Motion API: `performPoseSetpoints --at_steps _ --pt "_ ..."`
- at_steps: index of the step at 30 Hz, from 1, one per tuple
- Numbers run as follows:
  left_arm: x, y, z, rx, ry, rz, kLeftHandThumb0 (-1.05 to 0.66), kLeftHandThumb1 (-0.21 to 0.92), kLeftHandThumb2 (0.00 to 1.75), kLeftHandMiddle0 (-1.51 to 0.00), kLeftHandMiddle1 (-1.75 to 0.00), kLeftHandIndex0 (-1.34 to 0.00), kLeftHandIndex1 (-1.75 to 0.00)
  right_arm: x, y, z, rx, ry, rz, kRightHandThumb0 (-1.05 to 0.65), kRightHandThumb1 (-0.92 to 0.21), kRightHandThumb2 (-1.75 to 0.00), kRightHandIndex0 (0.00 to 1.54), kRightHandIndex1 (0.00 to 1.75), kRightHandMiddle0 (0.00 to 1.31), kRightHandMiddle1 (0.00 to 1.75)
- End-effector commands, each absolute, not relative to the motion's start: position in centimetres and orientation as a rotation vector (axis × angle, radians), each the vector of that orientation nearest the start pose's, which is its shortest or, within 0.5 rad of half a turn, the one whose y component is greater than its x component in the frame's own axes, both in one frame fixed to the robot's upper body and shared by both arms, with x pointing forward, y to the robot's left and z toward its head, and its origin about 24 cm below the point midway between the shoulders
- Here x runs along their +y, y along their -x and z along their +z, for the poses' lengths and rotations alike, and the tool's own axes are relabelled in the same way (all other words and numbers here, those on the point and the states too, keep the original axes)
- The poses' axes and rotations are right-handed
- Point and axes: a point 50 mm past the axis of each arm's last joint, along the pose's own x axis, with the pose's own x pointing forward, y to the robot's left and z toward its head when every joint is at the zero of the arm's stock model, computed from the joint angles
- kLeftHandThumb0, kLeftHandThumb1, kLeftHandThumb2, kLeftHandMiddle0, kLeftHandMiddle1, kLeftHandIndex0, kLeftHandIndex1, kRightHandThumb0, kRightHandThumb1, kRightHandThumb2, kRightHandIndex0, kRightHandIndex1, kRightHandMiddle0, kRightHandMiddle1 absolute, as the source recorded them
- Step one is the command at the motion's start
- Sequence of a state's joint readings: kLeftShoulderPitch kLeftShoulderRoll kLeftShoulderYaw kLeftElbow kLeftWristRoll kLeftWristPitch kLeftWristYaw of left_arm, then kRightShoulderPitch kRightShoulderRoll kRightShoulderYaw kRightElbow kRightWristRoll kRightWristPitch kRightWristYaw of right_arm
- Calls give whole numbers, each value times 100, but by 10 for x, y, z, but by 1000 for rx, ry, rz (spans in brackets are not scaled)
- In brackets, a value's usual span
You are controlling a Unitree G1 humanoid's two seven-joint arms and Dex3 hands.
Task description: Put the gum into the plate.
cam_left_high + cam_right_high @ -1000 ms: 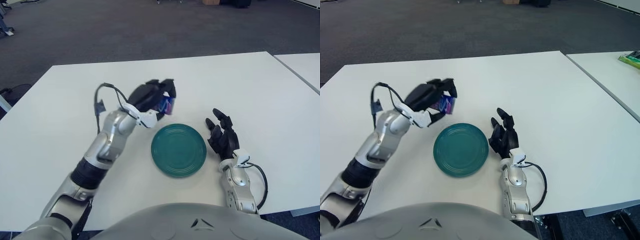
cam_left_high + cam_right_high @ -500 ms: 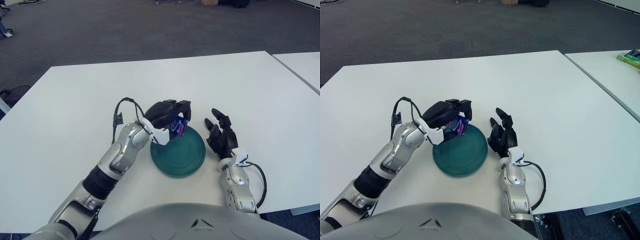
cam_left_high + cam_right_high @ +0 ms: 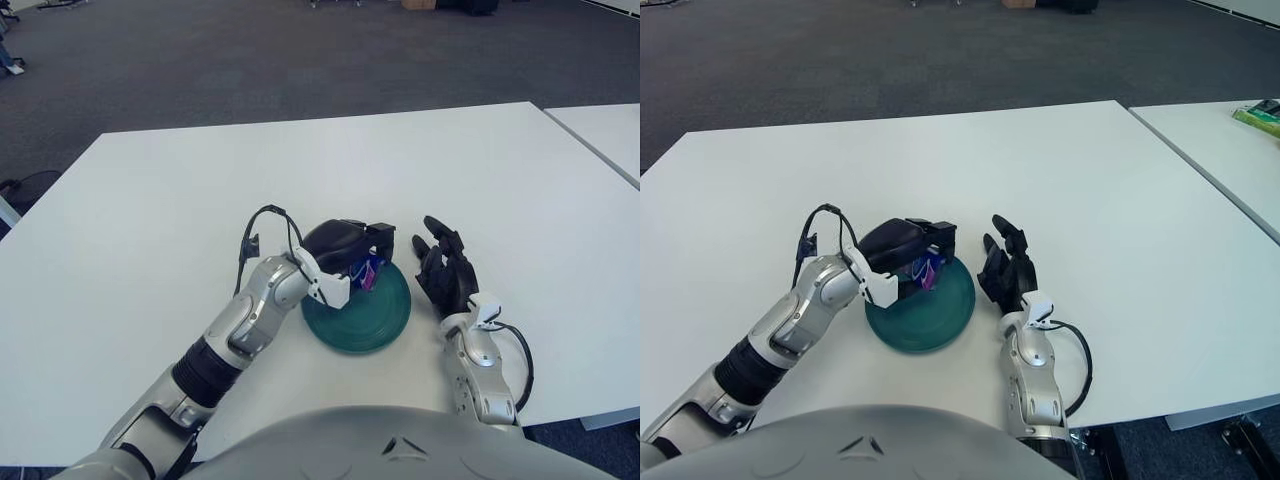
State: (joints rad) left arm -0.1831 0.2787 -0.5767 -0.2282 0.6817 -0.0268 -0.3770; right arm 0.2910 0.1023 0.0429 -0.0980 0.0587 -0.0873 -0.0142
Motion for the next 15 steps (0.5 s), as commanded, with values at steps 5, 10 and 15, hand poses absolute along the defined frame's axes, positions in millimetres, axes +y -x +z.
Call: performPoseSetpoints --at_steps 5,10,15 --pt "36 -231 84 -357 -1065 -877 0 10 157 -75 -174 -56 -175 -139 -187 -5 187 -166 -88 -70 -92 -86 29 0 0 61" --pt "34 -228 83 -337 -1100 -918 0 8 157 -78 -169 -58 -175 -139 -187 -5 181 -152 -91 -70 -92 -87 31 1 0 61" --pt "33 -226 83 -326 -1108 -1008 -1 24 140 -60 -173 -52 -174 -139 -187 -4 172 -117 -94 -68 -92 -88 32 1 0 62"
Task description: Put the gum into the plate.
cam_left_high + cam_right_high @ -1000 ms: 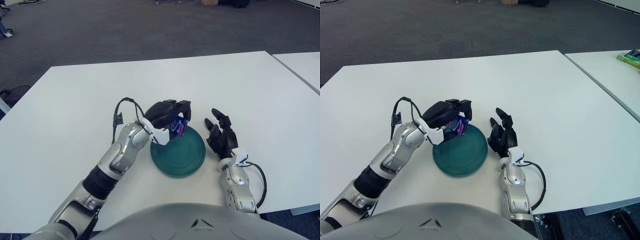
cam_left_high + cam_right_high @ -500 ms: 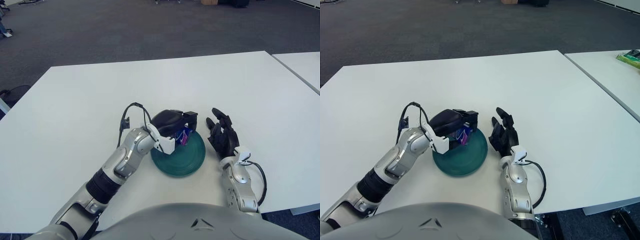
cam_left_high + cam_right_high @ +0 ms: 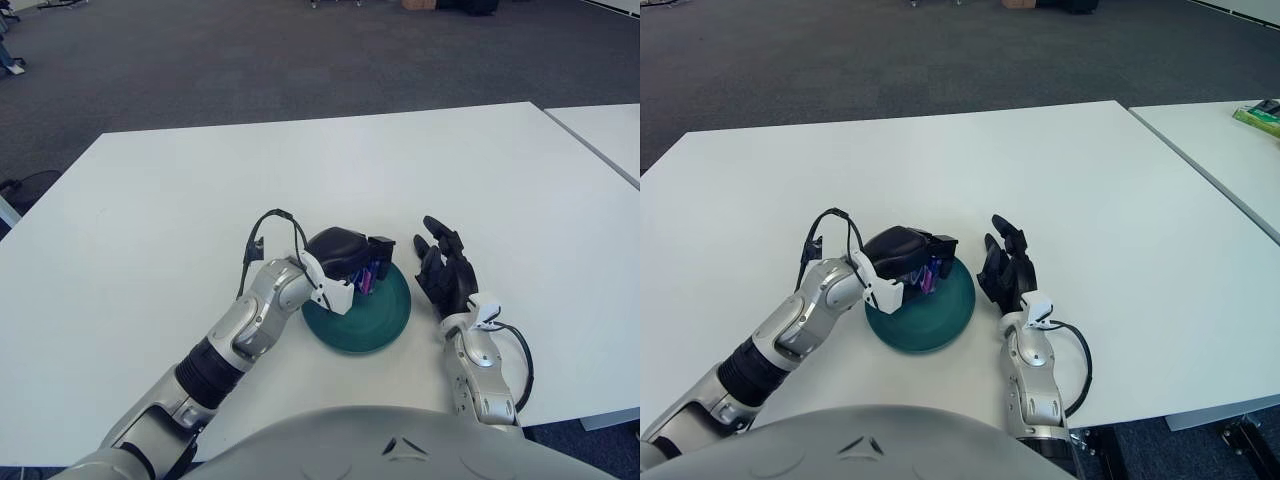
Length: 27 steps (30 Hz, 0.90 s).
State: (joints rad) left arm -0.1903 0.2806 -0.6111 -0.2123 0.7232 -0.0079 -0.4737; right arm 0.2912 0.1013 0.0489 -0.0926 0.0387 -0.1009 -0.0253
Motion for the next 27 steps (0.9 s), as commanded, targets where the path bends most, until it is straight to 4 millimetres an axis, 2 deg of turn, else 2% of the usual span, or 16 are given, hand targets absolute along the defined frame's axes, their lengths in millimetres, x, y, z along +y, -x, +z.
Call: performPoseSetpoints --at_steps 1,2,3,4,6,7,8,9,13,19,27 --pt "33 -226 83 -326 -1104 -1023 -9 31 129 -62 -173 -52 -171 -139 -187 -4 171 -112 -95 -68 -92 -89 32 1 0 63" --pt "33 -225 83 -328 -1098 -1044 -20 43 109 -64 -174 -52 -165 -138 -187 -4 170 -110 -95 -68 -92 -89 32 1 0 63" --pt "34 -225 82 -329 -1094 -1060 -48 60 80 -61 -174 -40 -154 -138 -187 -4 170 -108 -95 -68 -92 -90 32 1 0 63" --pt "34 -226 82 -326 -1094 -1080 -58 66 68 -60 -174 -36 -150 -138 -187 -4 168 -109 -95 -68 -92 -90 32 1 0 63" --pt "36 -227 82 -325 -1104 -1112 -83 82 44 -41 -174 -23 -137 -137 -188 -3 168 -110 -94 -67 -92 -91 32 1 0 64" --pt "36 -227 82 -327 -1111 -1124 -91 85 41 -32 -167 -17 -130 -137 -188 -3 168 -110 -94 -67 -92 -91 31 1 0 64" --pt "36 -227 82 -329 -1115 -1131 -94 87 40 -28 -165 -15 -127 -137 -188 -3 168 -110 -94 -67 -92 -92 31 0 0 64" --pt "37 -227 83 -334 -1126 -1143 -98 89 36 -24 -153 -12 -118 -137 -188 -3 168 -110 -95 -67 -92 -92 31 0 0 64" --pt "39 -228 85 -348 -1140 -1185 -103 91 35 -15 -127 -3 -98 -137 -188 -3 165 -90 -102 -66 -92 -93 30 0 0 64" --pt "41 -228 88 -347 -1121 -1219 -105 92 30 -14 -99 0 -72 -137 -188 -2 167 -63 -102 -66 -92 -94 29 0 0 62" --pt "42 -229 89 -313 -1094 -1236 -105 92 23 -14 -78 0 -55 -137 -189 -3 172 -63 -103 -65 -92 -94 28 0 0 60"
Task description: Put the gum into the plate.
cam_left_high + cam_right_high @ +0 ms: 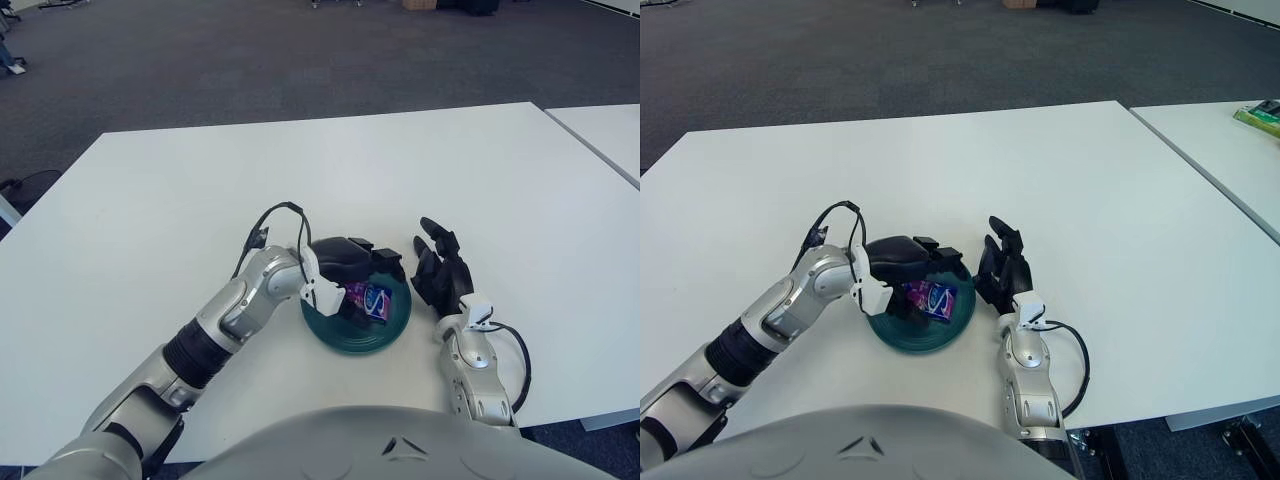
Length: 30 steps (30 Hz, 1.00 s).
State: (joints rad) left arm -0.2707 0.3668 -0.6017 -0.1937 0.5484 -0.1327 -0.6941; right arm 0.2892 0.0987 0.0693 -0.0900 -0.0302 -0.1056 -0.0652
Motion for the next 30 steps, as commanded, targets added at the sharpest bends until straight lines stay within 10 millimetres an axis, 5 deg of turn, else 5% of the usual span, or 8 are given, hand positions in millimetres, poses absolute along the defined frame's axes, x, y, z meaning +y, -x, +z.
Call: performPoseSetpoints --at_steps 1,16,24,30 --pt "42 -229 90 -314 -1092 -1236 -105 92 23 -14 -76 0 -53 -137 -189 -3 172 -65 -104 -65 -92 -94 28 0 0 60" --pt "46 -230 93 -330 -1077 -1201 -105 92 21 -25 -20 0 -43 -137 -191 -4 174 -67 -106 -65 -92 -93 28 0 0 61" --pt "50 -231 93 -343 -1048 -1143 -105 92 25 -24 -7 0 -40 -136 -192 -5 171 -65 -94 -66 -92 -93 31 2 0 62" --pt "74 -234 86 -265 -1004 -969 -105 92 43 -14 -2 0 -30 -137 -194 -6 163 -50 -115 -68 -92 -93 32 1 0 61"
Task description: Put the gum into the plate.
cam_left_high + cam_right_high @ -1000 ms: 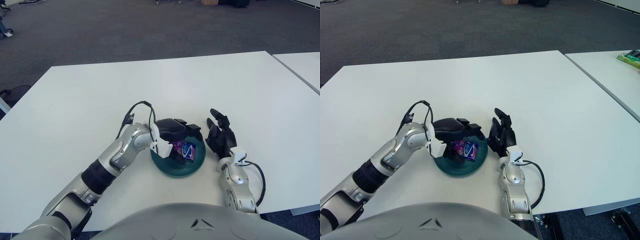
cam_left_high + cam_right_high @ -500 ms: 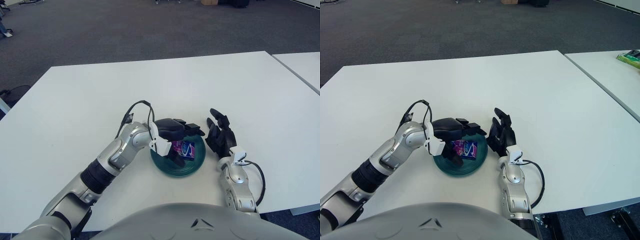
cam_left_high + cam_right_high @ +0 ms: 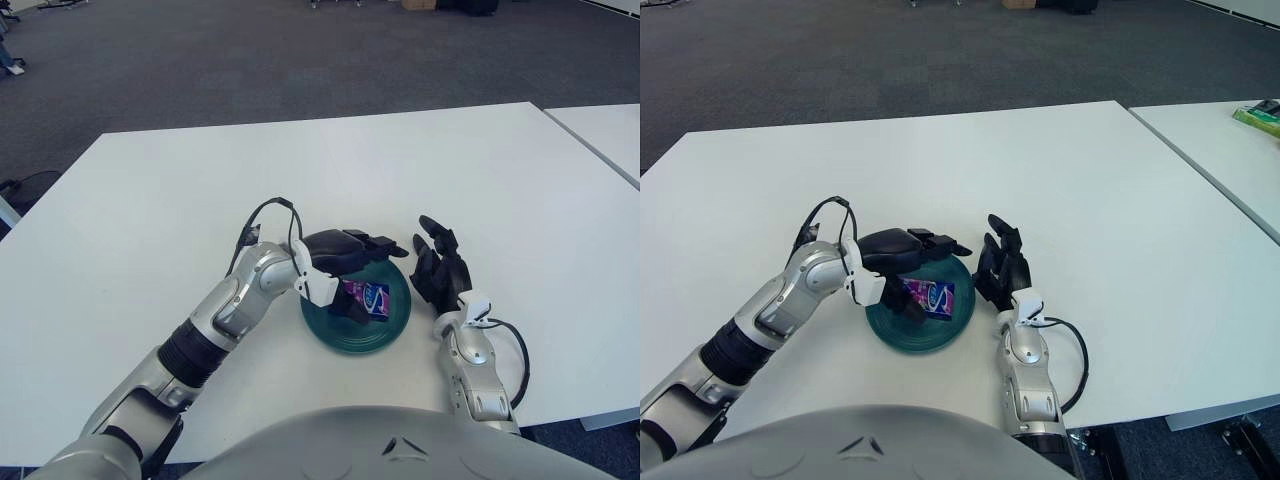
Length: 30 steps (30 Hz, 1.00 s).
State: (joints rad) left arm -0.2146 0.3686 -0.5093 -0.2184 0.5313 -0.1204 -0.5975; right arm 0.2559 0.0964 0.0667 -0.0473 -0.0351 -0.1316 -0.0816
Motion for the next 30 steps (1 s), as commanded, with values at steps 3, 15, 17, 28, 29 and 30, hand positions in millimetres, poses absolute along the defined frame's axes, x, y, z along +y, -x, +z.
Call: performPoseSetpoints --at_steps 3,15,17,28,29,30 --pt "88 -233 83 -193 -894 -860 -105 92 57 -10 -1 0 -27 -138 -193 -6 174 -65 -110 -69 -92 -93 31 1 0 61" --pt "121 -237 48 2 3 -362 -105 92 77 -10 -1 0 -23 -138 -188 -4 149 -119 -133 -74 -92 -91 36 3 2 63" --pt "125 -235 42 9 70 -312 -105 92 80 -9 0 0 -21 -137 -188 -4 149 -117 -133 -75 -92 -91 37 3 3 64" --pt "143 -213 22 33 139 -154 -105 92 95 -9 -1 -4 -23 -138 -185 -3 161 -125 -132 -76 -92 -91 41 4 6 65" --pt "143 -211 21 33 148 -143 -105 92 96 -11 -1 -4 -26 -139 -185 -3 162 -125 -132 -76 -92 -91 42 4 6 65" --pt "143 -208 20 33 159 -126 -105 92 97 -12 -1 -5 -28 -139 -184 -3 164 -127 -131 -76 -92 -91 43 4 6 65"
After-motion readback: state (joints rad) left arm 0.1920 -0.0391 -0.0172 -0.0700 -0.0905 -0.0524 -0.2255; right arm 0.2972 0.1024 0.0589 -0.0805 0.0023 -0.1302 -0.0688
